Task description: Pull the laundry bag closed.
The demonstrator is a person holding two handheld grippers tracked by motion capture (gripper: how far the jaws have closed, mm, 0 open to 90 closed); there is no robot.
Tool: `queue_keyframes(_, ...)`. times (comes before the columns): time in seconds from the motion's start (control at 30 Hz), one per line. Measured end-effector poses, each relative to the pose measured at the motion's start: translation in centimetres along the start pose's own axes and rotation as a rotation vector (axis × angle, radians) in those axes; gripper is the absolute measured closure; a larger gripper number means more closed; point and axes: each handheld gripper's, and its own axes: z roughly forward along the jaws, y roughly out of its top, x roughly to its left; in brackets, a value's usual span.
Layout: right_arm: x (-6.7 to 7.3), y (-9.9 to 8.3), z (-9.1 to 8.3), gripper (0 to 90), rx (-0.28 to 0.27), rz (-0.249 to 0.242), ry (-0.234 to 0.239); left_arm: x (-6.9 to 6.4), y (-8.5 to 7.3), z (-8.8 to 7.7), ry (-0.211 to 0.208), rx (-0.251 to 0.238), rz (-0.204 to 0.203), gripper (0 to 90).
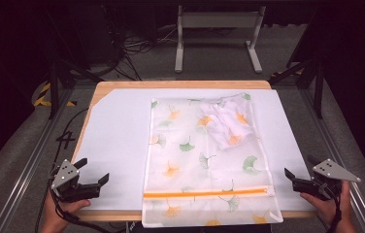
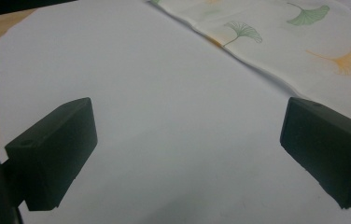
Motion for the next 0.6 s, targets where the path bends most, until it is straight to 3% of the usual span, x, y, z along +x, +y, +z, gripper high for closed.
queue_keyframes(0.27, 0.31, -0.18, 0.19, 11.1, 0.010, -0.021, 0.000, -0.19, 0.00, 0.21, -0.001, 0.016, 0.010, 5.1)
queue_keyframes(0.6, 0.20, -0.20, 0.18, 10.8, 0.011, -0.011, 0.000, -0.25, 0.23, 0.32, 0.006, 0.029, 0.026, 5.1)
